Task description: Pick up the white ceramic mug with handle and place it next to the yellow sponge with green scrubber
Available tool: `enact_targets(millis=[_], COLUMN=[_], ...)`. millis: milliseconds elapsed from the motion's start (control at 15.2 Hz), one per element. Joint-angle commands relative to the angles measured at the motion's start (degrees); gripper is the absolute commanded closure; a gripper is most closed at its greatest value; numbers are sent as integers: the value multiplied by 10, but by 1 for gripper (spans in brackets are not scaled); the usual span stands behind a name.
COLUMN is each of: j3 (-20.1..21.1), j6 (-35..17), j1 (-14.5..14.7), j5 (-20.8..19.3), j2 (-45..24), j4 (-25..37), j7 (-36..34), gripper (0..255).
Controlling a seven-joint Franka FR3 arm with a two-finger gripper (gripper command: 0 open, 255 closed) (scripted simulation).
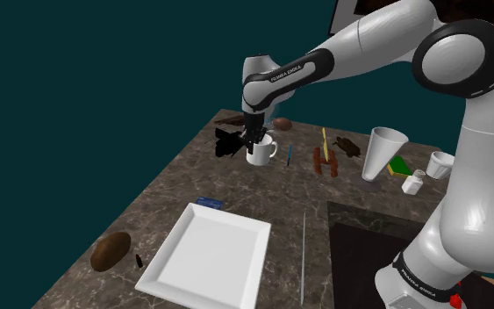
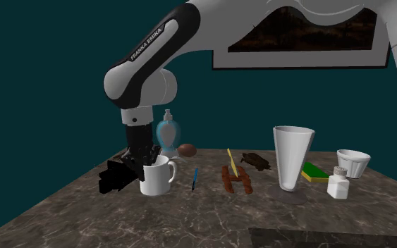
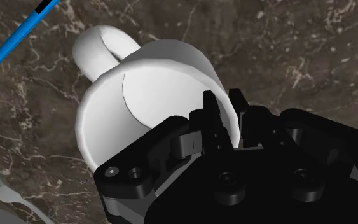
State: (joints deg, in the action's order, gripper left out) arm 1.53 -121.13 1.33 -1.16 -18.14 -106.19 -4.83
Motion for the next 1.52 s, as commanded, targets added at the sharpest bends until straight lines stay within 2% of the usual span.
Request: enact_targets(millis=[0, 198, 1452], j3=[0, 0, 1], j6=[0, 0, 131], j1=[0, 0, 0], j5=[0, 0, 2], j2=[0, 0, 49], j4=[0, 0, 82], j7=[0, 0, 2], gripper=[255, 255, 255])
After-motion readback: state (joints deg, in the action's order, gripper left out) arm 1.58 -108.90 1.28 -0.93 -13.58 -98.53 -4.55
